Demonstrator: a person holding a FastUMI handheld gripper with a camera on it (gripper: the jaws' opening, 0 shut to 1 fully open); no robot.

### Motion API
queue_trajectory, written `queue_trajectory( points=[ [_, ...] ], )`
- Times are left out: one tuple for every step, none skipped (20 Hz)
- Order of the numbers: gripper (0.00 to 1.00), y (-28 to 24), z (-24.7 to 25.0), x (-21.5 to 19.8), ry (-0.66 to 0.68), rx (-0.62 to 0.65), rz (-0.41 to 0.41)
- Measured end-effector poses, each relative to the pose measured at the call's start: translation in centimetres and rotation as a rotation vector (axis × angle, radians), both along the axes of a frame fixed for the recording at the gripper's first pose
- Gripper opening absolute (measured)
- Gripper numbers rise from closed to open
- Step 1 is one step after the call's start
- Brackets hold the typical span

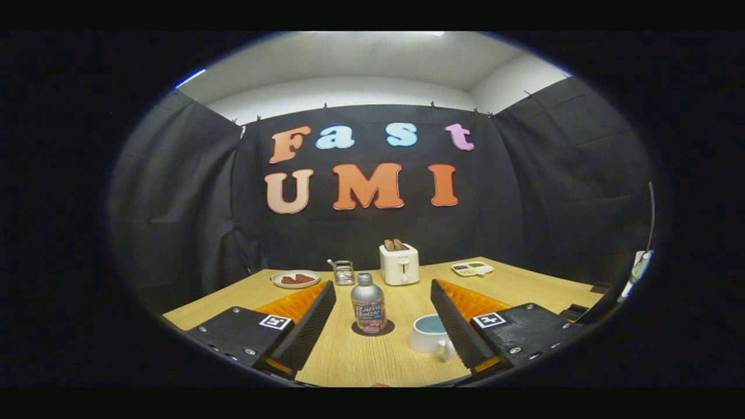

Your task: Take the bottle from table, then pour the juice into the cup, finally place the bottle on the coaster

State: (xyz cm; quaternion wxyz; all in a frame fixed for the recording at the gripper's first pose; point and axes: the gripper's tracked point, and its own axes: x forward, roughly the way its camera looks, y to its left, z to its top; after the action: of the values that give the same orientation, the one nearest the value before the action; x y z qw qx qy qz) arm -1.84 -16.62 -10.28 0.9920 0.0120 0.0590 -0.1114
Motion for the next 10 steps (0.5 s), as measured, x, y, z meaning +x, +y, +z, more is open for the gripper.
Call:
queue_trajectory(
  points=[
    [0.97,0.5,0.5,-0.3,-0.003,-0.015,0.017],
    [0.97,0.6,0.8,-0.6,0.002,-0.032,0.027],
    [0.97,0.8,1.0,-1.1,0.005,-0.041,0.032],
    [0.97,1.0,1.2,-1.4,0.007,-0.036,0.039],
    [0.97,1.2,1.3,-1.6,0.009,-0.021,0.047],
    [0.97,1.3,1.4,-1.9,0.005,-0.007,0.05],
    [0.97,1.1,1.6,-2.1,0.003,-0.001,0.048],
    [0.97,1.0,1.7,-2.4,-0.002,-0.005,0.047],
    [0.97,0.8,1.9,-2.6,-0.007,-0.01,0.042],
    [0.97,0.8,1.9,-2.9,-0.011,-0.012,0.041]
  ],
)
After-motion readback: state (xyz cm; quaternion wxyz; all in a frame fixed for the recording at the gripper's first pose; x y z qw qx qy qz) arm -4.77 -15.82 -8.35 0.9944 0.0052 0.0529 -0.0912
